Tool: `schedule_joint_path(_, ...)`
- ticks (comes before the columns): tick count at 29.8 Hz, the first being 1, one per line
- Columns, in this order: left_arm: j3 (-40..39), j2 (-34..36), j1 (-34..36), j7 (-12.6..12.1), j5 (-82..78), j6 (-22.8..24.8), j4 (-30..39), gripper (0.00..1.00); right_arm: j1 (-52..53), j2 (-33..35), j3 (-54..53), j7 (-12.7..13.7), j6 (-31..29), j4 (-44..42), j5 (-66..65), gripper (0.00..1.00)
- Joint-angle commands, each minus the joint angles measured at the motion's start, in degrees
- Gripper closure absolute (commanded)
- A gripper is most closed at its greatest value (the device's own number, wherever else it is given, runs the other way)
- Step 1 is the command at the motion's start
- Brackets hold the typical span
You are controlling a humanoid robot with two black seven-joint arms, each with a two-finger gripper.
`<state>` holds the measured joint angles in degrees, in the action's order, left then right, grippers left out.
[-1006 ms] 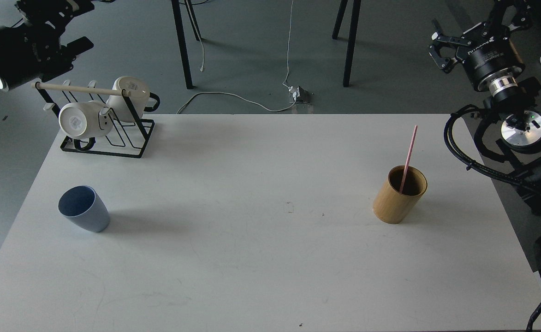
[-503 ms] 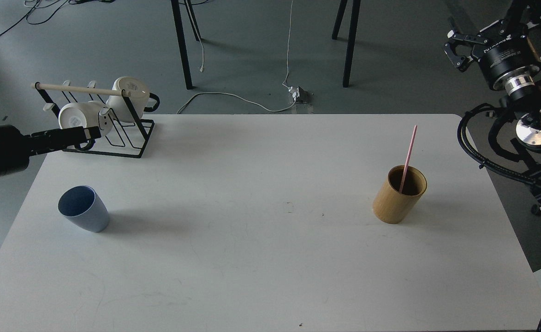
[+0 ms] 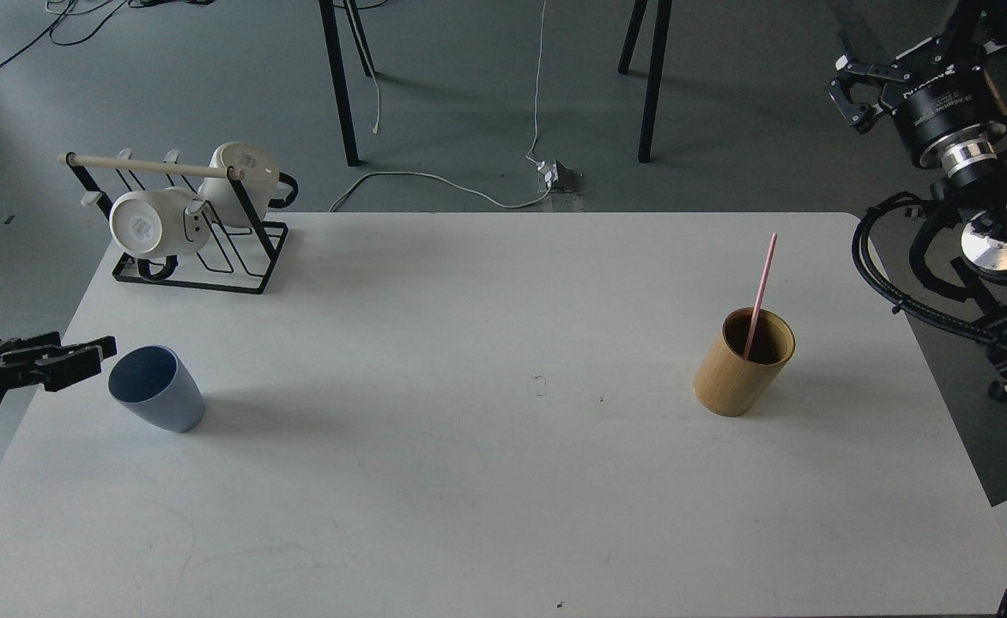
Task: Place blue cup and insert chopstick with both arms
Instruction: 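Grasp the light blue cup with the left gripper and lift it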
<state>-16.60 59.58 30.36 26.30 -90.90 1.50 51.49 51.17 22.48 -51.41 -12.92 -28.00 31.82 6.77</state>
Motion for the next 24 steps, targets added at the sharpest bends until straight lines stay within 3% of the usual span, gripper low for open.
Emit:
schedule_joint_path(1,0.3,-1.7,0.0,0.2,-0.7,-0.6,-1.6,0.23,0.3,-0.2,0.1,0.0,0.0,0.1,0.0,0.0)
schedule_joint_path(12,1.6,-3.6,0.0,0.2,-0.8,-0.5,-1.6,0.38,0.4,0.4,0.3,0.0,0.0,0.0,0.0,0.0)
schedule_joint_path(18,1.9,-3.7,0.1,0.4,-0.9,-0.3,-1.7,0.69,0.5,0.6,0.4,0.0,0.0,0.0,-0.1,0.0)
schedule_joint_path(24,1.9,-3.8,0.3,0.5,-3.5,-0.3,-1.6,0.9,0.4,0.6,0.5,0.0,0.0,-0.1,-0.1,0.0)
